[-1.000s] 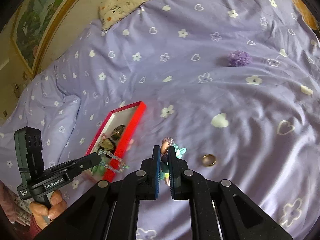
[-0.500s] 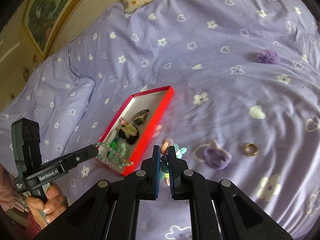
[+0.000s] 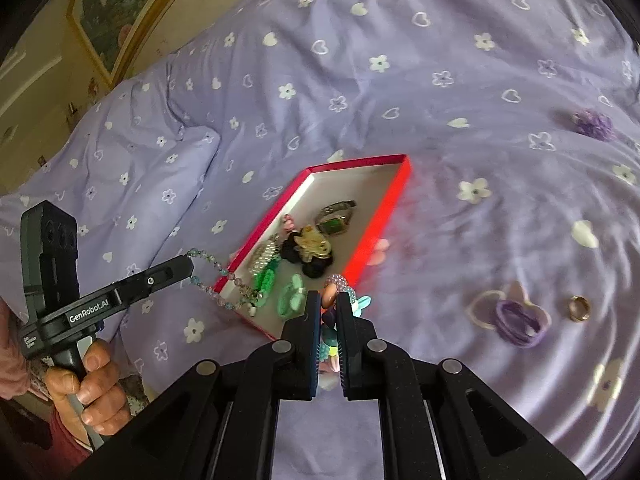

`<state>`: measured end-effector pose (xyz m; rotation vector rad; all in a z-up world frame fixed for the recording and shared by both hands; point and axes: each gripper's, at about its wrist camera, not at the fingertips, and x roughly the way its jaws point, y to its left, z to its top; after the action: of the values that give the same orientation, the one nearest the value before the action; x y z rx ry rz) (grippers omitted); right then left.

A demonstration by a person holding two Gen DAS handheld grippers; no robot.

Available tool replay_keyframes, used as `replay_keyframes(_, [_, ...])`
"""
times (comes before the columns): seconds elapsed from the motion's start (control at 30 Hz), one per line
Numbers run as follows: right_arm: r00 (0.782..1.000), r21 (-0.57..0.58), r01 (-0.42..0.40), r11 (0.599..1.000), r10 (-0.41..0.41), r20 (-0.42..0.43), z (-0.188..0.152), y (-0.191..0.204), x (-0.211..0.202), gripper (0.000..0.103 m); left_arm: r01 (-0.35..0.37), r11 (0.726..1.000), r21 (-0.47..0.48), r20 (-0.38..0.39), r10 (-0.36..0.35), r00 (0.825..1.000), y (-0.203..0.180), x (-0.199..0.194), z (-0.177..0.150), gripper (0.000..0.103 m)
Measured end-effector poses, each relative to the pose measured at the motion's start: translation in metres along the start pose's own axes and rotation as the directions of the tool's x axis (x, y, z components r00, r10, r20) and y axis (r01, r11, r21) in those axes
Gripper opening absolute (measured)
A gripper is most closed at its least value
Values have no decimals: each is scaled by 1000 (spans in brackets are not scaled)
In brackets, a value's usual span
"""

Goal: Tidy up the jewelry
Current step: 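Carry the clear beaded bracelet and colorful beaded bracelet over the red box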

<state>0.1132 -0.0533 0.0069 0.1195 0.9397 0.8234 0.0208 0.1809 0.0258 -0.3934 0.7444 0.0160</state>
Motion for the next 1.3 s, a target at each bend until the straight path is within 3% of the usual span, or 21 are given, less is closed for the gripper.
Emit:
replay_keyframes(0.53, [997,-52,-60,997,57,-49,15,38,45,7,-37,998,-54,-20,36,999,37,12,1,9])
replay_keyframes(0.9, [986,-43,-117,992,111,-125,18,51,94,7,-15,996,-83,-43,11,999,51,29,6,9])
replay_keyframes(1.3, [984,-50,-16,999,7,-180,8,26,122,7,-109,985,-135,-136,91,986,94,65,-13,9])
